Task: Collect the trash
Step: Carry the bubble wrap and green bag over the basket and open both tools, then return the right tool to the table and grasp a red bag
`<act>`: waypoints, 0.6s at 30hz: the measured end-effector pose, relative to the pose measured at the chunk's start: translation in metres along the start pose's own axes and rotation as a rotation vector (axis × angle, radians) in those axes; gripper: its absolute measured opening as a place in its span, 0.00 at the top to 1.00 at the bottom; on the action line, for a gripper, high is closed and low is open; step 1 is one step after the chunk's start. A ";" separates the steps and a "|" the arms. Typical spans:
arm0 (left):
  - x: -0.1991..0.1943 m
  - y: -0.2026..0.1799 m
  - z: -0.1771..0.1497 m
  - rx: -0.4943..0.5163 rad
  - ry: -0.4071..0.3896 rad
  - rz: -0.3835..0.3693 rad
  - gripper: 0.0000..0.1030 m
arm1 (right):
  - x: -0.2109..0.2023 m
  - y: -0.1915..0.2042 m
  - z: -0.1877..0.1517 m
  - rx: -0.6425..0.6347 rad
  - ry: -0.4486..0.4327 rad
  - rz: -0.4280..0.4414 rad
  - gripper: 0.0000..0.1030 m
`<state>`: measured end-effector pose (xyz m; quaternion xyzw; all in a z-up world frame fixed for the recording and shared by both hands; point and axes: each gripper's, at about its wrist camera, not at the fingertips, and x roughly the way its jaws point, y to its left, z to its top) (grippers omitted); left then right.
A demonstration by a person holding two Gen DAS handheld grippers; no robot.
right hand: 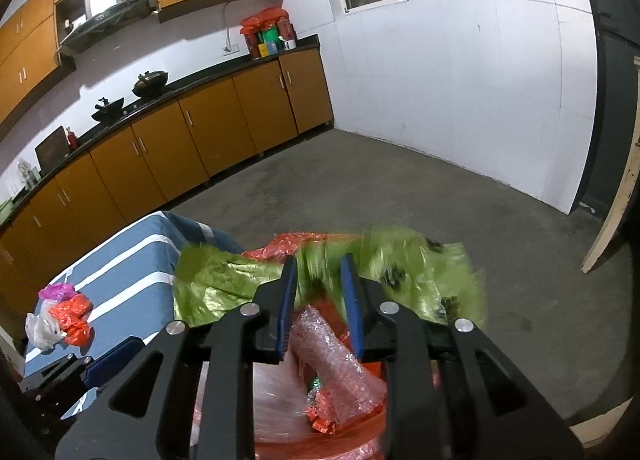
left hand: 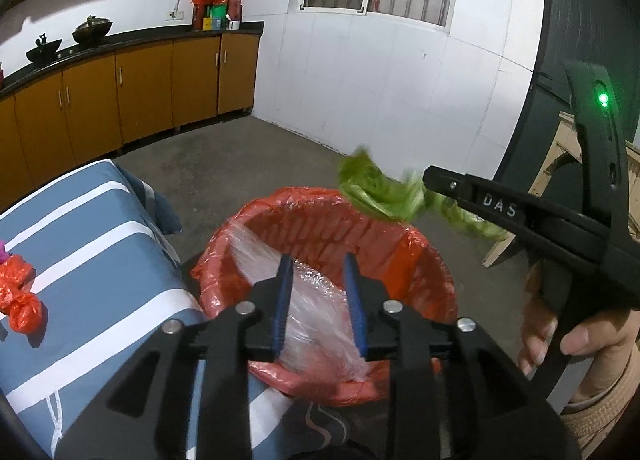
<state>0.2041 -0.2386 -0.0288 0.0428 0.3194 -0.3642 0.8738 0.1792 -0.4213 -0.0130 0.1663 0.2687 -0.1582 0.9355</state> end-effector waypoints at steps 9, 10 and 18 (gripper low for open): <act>-0.011 0.016 0.000 -0.040 -0.020 0.042 0.64 | -0.004 -0.001 0.001 0.003 0.002 -0.008 0.77; -0.013 0.019 0.000 -0.048 -0.024 0.050 0.64 | -0.004 -0.001 0.001 0.003 0.002 -0.008 0.77; -0.041 0.053 -0.004 -0.101 -0.060 0.128 0.58 | -0.003 0.012 0.001 -0.031 0.009 0.004 0.77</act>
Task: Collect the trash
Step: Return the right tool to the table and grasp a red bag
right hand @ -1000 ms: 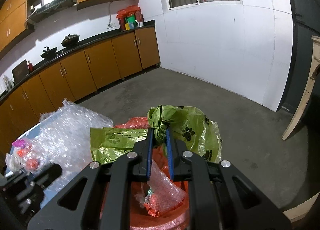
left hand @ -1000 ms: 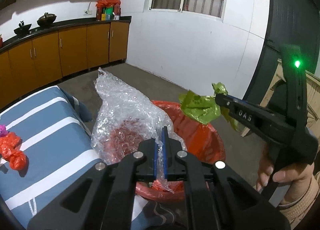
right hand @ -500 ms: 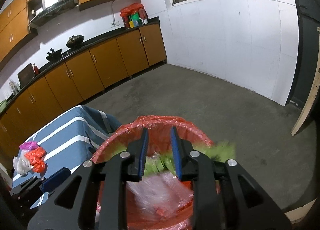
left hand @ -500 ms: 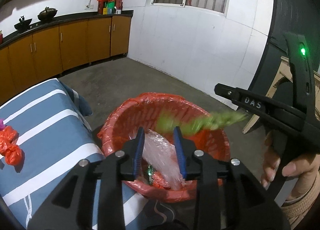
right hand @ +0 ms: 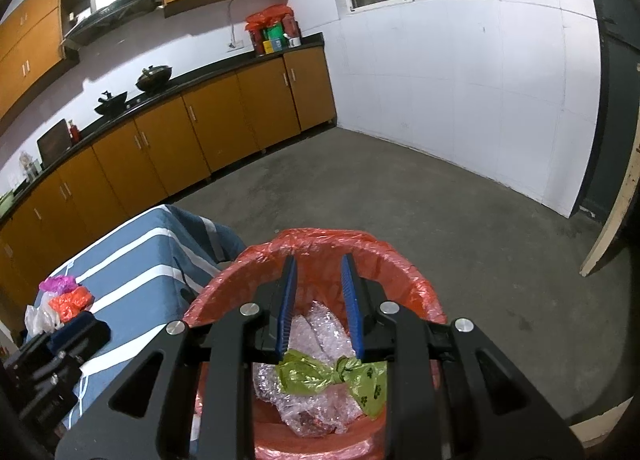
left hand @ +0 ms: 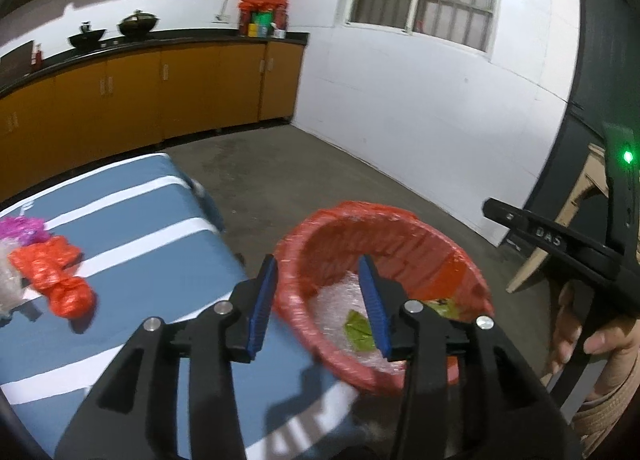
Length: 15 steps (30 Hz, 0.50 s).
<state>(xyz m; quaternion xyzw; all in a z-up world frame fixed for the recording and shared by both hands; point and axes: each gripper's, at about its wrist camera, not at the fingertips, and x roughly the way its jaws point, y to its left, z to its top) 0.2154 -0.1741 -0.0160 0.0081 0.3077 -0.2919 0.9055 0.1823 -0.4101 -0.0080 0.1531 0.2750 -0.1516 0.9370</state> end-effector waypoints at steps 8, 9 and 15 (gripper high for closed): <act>-0.047 0.079 -0.011 -0.098 -0.050 0.194 0.43 | 0.007 0.039 -0.003 -0.068 0.025 0.074 0.68; -0.055 0.094 -0.015 -0.120 -0.057 0.233 0.41 | 0.009 0.051 -0.006 -0.084 0.031 0.093 0.62; -0.093 0.157 -0.037 -0.214 -0.070 0.416 0.34 | 0.019 0.113 -0.020 -0.173 0.065 0.197 0.62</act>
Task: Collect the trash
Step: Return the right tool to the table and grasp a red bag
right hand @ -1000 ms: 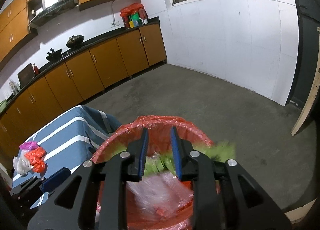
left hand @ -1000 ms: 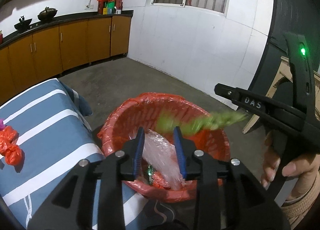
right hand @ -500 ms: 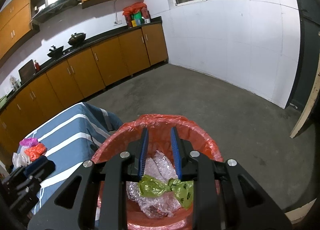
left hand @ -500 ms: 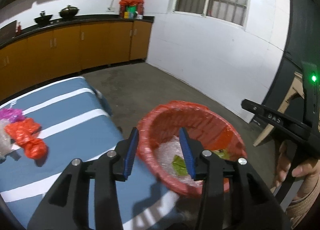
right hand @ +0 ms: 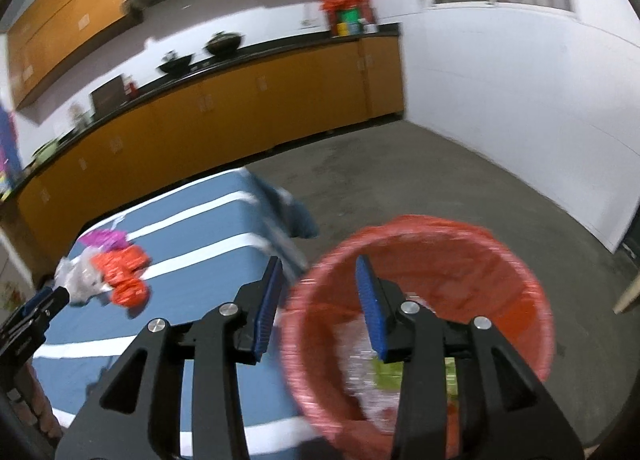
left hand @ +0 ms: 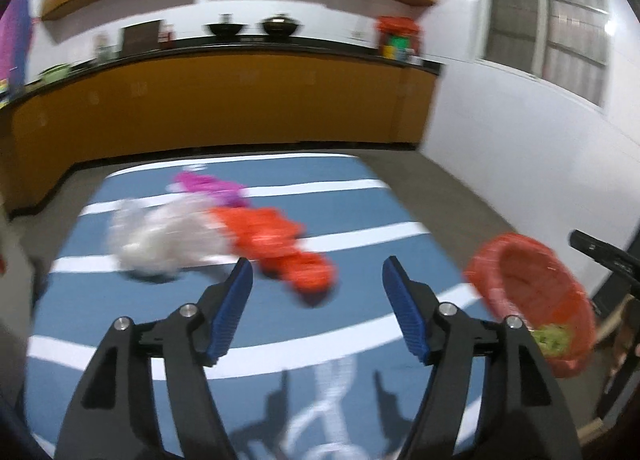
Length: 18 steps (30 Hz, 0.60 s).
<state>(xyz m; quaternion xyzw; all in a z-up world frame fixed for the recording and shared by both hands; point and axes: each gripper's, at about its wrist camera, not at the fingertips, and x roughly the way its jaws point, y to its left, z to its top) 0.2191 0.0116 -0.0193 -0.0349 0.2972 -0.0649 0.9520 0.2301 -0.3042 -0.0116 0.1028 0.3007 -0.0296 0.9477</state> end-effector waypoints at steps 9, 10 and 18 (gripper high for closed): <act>-0.017 0.096 -0.015 -0.116 -0.026 0.231 0.22 | 0.032 0.101 -0.005 -0.154 0.059 0.172 0.62; -0.019 0.105 -0.016 -0.127 -0.029 0.251 0.20 | 0.035 0.109 -0.006 -0.167 0.066 0.187 0.62; -0.018 0.147 -0.021 -0.193 -0.021 0.293 0.18 | 0.082 0.187 -0.020 -0.270 0.152 0.296 0.42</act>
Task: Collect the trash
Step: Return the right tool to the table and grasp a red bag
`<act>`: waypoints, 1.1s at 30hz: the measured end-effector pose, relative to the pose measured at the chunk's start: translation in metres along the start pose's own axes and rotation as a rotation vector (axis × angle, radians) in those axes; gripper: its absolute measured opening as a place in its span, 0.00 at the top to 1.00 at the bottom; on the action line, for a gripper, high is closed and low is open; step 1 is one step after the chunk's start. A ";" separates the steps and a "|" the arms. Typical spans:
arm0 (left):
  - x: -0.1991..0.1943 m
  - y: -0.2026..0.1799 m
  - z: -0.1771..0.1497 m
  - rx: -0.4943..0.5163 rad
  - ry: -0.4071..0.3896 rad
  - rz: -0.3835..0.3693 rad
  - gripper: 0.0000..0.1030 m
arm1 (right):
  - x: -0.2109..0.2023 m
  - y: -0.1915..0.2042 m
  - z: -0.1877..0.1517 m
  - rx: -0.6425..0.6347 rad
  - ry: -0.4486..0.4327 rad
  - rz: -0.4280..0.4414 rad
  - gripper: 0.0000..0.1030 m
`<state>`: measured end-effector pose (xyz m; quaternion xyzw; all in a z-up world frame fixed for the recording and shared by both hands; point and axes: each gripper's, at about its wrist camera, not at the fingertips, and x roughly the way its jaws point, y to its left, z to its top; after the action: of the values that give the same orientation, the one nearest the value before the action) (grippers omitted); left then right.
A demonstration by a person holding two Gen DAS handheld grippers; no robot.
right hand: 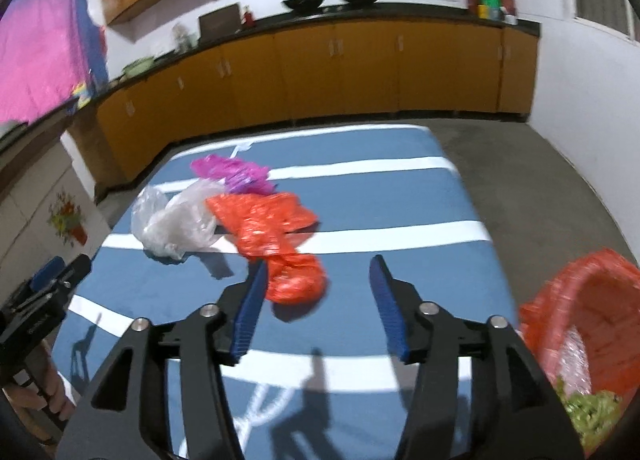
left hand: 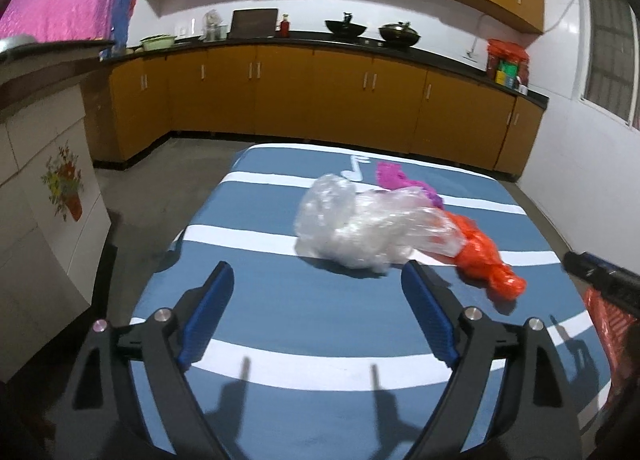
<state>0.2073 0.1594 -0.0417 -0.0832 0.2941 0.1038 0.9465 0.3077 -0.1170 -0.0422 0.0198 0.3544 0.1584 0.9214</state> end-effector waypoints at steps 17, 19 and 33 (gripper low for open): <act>0.031 0.032 0.007 -0.066 0.038 0.030 0.18 | 0.087 0.034 0.009 -0.064 0.136 0.040 0.40; 0.034 0.029 0.008 -0.061 0.041 0.025 0.18 | 0.090 0.036 0.007 -0.083 0.151 0.040 0.41; 0.083 -0.009 0.033 0.014 0.085 -0.041 0.17 | 0.068 -0.008 -0.005 -0.023 0.154 -0.009 0.62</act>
<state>0.2943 0.1699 -0.0622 -0.0868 0.3332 0.0786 0.9356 0.3541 -0.1042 -0.0910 -0.0046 0.4223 0.1594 0.8923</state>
